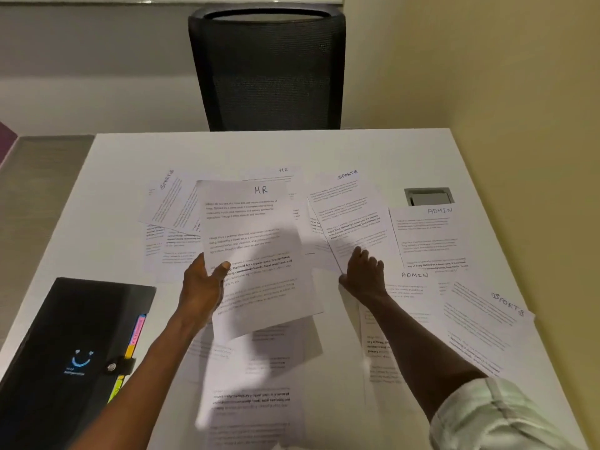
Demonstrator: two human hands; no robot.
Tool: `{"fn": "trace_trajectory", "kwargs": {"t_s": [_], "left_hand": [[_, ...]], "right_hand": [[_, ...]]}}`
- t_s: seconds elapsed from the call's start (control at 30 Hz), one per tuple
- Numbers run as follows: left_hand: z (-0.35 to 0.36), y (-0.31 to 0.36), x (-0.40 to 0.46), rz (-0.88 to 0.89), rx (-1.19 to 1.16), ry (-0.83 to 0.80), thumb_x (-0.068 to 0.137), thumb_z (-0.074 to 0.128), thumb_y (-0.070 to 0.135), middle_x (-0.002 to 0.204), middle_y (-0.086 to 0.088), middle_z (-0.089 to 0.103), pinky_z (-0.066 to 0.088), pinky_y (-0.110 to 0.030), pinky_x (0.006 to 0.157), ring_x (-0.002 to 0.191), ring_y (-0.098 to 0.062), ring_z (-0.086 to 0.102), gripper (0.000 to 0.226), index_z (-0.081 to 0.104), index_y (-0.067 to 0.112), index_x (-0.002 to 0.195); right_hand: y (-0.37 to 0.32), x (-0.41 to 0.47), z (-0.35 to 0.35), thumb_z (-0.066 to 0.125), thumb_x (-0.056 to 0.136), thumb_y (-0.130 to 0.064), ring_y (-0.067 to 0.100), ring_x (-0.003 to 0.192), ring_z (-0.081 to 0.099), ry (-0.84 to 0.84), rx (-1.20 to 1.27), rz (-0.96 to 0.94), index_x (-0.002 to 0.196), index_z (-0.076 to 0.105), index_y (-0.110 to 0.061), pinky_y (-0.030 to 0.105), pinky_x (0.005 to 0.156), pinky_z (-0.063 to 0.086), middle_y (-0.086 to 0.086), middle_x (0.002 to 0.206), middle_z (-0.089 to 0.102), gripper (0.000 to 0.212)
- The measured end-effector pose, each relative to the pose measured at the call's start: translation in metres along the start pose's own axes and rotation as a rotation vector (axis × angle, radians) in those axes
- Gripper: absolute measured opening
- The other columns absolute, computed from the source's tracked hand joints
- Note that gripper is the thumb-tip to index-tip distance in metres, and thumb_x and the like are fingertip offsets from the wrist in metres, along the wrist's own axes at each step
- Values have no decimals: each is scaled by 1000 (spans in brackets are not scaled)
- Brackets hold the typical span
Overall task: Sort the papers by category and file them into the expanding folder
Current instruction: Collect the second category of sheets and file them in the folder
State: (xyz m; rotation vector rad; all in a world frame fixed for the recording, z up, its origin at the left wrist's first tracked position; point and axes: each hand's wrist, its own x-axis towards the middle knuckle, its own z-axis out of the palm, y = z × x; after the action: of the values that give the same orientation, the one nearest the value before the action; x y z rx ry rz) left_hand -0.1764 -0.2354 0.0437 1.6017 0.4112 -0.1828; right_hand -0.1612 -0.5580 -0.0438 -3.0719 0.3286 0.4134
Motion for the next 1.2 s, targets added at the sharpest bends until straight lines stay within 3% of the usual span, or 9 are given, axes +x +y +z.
{"fn": "trace_trajectory", "kwargs": {"t_s": [0.07, 0.1, 0.17, 0.27, 0.4, 0.53, 0.83, 1.1, 1.2], "left_hand": [[0, 0, 3, 3, 7, 10, 98, 59, 12, 122, -24, 64, 42, -74, 82, 100, -63, 48, 36, 58, 23, 132], [1, 0, 4, 6, 22, 30, 98, 58, 12, 114, -23, 68, 53, -61, 61, 74, -57, 56, 33, 59, 23, 130], [3, -1, 7, -18, 33, 53, 98, 58, 12, 92, -12, 69, 36, -22, 37, 35, -19, 39, 29, 61, 24, 124], [6, -5, 13, -32, 15, 50, 97, 60, 12, 90, -29, 64, 41, -21, 48, 50, -31, 36, 26, 62, 16, 123], [10, -5, 17, -72, -102, 37, 97, 61, 13, 97, 2, 76, 43, -43, 76, 92, -26, 45, 26, 66, 31, 115], [11, -6, 24, -102, -104, 11, 96, 62, 16, 103, 2, 75, 37, -49, 78, 96, -29, 46, 30, 66, 34, 119], [24, -9, 24, -60, -74, -24, 96, 61, 14, 116, 1, 73, 51, -56, 91, 106, -29, 68, 30, 64, 23, 124], [35, -5, 24, -87, -34, 20, 96, 63, 19, 109, 4, 74, 54, -47, 79, 96, -23, 68, 28, 63, 23, 123], [31, -6, 27, -76, -44, 26, 95, 64, 18, 115, 5, 72, 55, -45, 87, 104, -21, 68, 32, 62, 22, 127]], "right_hand": [[-4, -3, 4, 67, 72, -26, 31, 71, 62, 32, -128, -15, 118, 57, 5, 39, 71, 49, 19, 90, 64, 55], [-4, -3, 7, 68, 73, -21, 30, 66, 62, 93, -176, -33, 107, 63, 3, 39, 68, 49, 20, 83, 65, 42], [-5, -1, 7, 73, 72, -11, 28, 60, 62, 167, -232, -86, 82, 67, -5, 36, 62, 48, 14, 68, 64, 13], [-7, 4, -6, 76, 72, -5, 27, 54, 63, 111, -68, -86, 67, 63, -10, 31, 52, 50, 9, 59, 63, 15], [-9, 23, -32, 53, 95, -14, 29, 61, 68, 254, 406, 55, 85, 66, -6, 32, 51, 57, 13, 72, 70, 18], [12, 34, -86, 48, 95, -10, 22, 60, 54, 479, 778, 208, 79, 60, -1, 16, 45, 27, 13, 70, 61, 22], [99, 20, -159, 46, 96, -14, 27, 86, 67, 1109, 655, 333, 122, 68, -12, 29, 78, 46, 9, 103, 74, 35], [106, -5, -99, 52, 87, 7, 39, 75, 59, 721, 226, 109, 116, 67, -6, 37, 54, 46, 19, 90, 69, 35], [116, -24, -46, 35, 93, -11, 39, 76, 59, 528, 214, 94, 112, 66, -1, 38, 56, 47, 19, 94, 71, 38]]}}
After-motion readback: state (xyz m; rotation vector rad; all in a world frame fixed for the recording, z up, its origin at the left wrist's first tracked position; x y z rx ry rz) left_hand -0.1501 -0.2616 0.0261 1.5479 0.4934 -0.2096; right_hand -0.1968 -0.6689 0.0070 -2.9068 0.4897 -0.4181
